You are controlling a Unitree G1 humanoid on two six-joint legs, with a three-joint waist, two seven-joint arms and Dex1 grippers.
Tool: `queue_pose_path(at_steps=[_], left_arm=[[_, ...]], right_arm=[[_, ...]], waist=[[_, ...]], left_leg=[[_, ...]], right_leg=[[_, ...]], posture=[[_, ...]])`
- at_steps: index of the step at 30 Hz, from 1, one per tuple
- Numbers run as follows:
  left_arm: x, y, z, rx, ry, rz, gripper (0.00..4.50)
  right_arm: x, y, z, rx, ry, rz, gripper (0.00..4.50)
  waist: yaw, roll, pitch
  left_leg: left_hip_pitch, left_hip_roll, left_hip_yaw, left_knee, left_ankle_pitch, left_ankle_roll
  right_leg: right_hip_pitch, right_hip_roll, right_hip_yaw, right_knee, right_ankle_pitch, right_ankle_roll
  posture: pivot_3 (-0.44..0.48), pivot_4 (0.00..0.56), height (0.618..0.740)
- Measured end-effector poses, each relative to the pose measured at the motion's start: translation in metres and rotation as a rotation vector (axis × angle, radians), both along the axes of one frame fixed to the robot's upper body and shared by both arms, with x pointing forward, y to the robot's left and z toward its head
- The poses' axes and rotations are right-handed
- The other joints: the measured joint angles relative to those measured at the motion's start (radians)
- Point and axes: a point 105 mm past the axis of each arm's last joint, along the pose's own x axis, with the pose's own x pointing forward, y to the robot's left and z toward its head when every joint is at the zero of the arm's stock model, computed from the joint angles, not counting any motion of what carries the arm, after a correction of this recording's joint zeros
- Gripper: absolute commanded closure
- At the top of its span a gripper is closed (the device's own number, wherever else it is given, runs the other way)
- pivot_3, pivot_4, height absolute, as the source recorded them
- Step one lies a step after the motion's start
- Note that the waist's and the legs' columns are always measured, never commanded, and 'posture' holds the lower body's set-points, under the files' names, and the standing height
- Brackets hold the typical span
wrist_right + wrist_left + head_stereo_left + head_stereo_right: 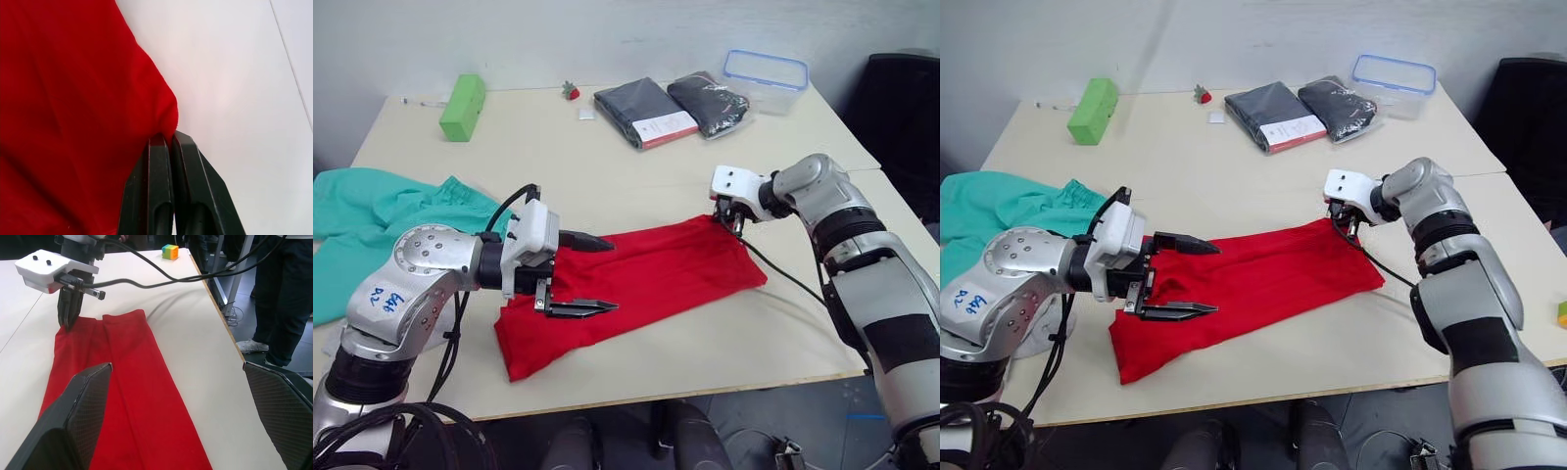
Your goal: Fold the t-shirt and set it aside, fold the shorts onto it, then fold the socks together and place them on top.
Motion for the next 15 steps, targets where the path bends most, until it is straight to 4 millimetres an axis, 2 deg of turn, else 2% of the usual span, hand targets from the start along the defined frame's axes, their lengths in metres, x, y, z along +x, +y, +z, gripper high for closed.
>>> queue_pose_path(at_steps=[2,7,10,12,14,15], left_arm=[[0.000,0.001,-0.002,0.001,0.005,0.006,0.00],[0.001,0.001,0.000,0.001,-0.003,0.006,0.00],[0.006,0.001,0.005,0.003,-0.025,-0.006,0.00],[0.017,0.001,0.007,0.010,-0.041,-0.005,0.00],[0.031,0.004,0.004,0.026,-0.042,0.016,0.00],[0.043,0.005,0.002,0.033,-0.038,0.033,0.00]], right_arm=[[0.002,-0.004,-0.001,-0.008,-0.026,-0.020,3.57],[0.004,-0.011,0.011,0.053,-0.073,-0.039,1.80],[0.000,-0.025,0.038,0.148,-0.119,-0.040,0.79],[-0.011,-0.039,0.052,0.218,-0.145,-0.052,0.10],[-0.028,-0.052,0.052,0.282,-0.124,-0.091,0.04],[-0.043,-0.057,0.045,0.326,-0.092,-0.123,0.04]], waist=[[0.001,0.001,0.000],[0.001,0.001,0.001],[0.005,0.005,0.003],[0.013,0.005,0.003],[0.019,0.005,0.003],[0.027,0.005,0.003]], left_leg=[[0.000,0.000,0.000,0.000,0.000,0.000],[0.000,0.000,0.000,0.000,0.000,0.000],[0.000,-0.001,-0.001,0.000,0.000,0.000],[-0.001,-0.001,-0.002,0.000,0.000,0.000],[0.000,-0.001,-0.002,0.001,0.000,0.000],[0.000,0.000,-0.002,0.001,0.000,0.000]], right_leg=[[0.000,0.000,0.000,0.000,0.000,0.000],[0.000,0.000,0.000,0.000,0.000,0.000],[0.000,0.001,0.000,0.000,0.000,0.000],[0.001,0.001,-0.002,-0.001,0.000,0.000],[0.001,0.003,-0.003,0.000,0.000,0.000],[0.001,0.003,-0.003,0.000,0.000,0.000]], posture=[[0.000,0.150,0.740],[0.000,0.150,0.740],[0.000,0.150,0.740],[0.000,0.150,0.740],[0.000,0.150,0.740],[0.000,0.150,0.740]])
